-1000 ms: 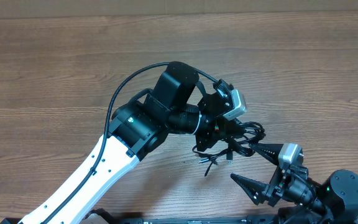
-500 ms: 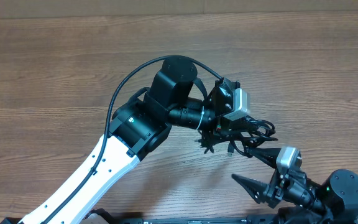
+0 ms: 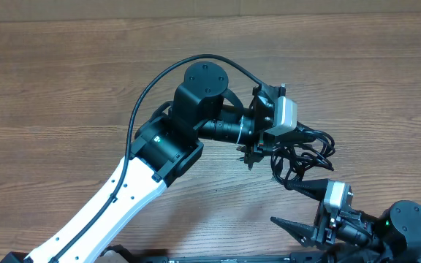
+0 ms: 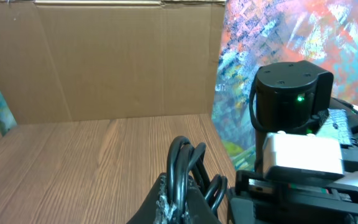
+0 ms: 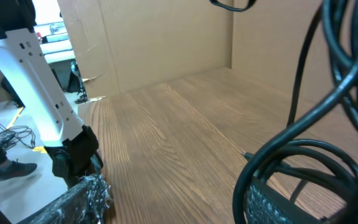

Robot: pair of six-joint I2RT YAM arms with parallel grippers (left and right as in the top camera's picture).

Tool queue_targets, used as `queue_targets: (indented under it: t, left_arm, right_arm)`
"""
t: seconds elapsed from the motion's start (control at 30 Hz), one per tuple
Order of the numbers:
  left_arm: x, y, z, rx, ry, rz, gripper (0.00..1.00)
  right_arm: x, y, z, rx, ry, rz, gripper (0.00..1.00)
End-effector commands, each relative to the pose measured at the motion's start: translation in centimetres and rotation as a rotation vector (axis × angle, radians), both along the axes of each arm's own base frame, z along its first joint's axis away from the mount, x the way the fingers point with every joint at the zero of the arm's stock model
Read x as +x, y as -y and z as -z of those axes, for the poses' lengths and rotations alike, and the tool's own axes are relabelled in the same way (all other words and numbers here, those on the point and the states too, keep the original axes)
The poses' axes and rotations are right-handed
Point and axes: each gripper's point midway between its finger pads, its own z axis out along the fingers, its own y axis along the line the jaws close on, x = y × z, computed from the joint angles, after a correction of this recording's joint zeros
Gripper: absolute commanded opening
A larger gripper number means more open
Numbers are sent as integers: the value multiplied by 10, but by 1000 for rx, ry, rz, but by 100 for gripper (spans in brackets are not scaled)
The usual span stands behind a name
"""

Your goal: Untangle cables

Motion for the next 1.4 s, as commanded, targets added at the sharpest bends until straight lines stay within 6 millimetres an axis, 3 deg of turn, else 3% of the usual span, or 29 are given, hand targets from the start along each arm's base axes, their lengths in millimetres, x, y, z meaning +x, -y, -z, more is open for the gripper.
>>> queue_targets:
  t: [0.0, 0.07, 0.17, 0.3, 0.5, 0.6, 0.67, 0.73, 0.8, 1.1, 1.23, 1.37]
  left_arm:
    - [5, 5, -2, -11, -18, 5, 4]
    - [19, 8, -6, -35, 16, -43, 4]
    - [57, 1, -31, -120, 37, -219, 4]
    - [77, -17, -56, -209, 56, -278, 4]
    - [112, -47, -57, -221, -67, -390, 4]
    - [107, -47, -51, -196, -98, -347, 4]
    - [104, -45, -36, -145, -160, -330, 4]
    - [104, -45, -22, -97, -235, -338, 4]
    - [100, -42, -7, -46, -321, -339, 4]
    - [70, -7, 1, -8, -459, -317, 4]
    - [61, 1, 2, -1, -469, -302, 4]
    - [58, 2, 3, 5, -478, -286, 4]
  right_arm:
    - [-7, -3, -3, 7, 1, -37, 68]
    - [-8, -3, -3, 8, 1, -43, 68]
    - [-9, -3, -2, 8, -6, -43, 68]
    - [-9, -3, 1, -4, 4, -45, 68]
    - [-7, -2, 4, -16, 4, -32, 66]
    - [5, 4, 7, -29, -11, 50, 66]
    - [38, 24, 12, -1, -128, 288, 70]
    - [64, 50, 14, 84, -257, 523, 80]
    - [74, 63, 14, 146, -319, 628, 86]
    - [84, 79, 13, 224, -385, 741, 89]
    - [91, 107, 33, 216, -444, 931, 88]
    - [92, 136, 52, 215, -504, 1120, 80]
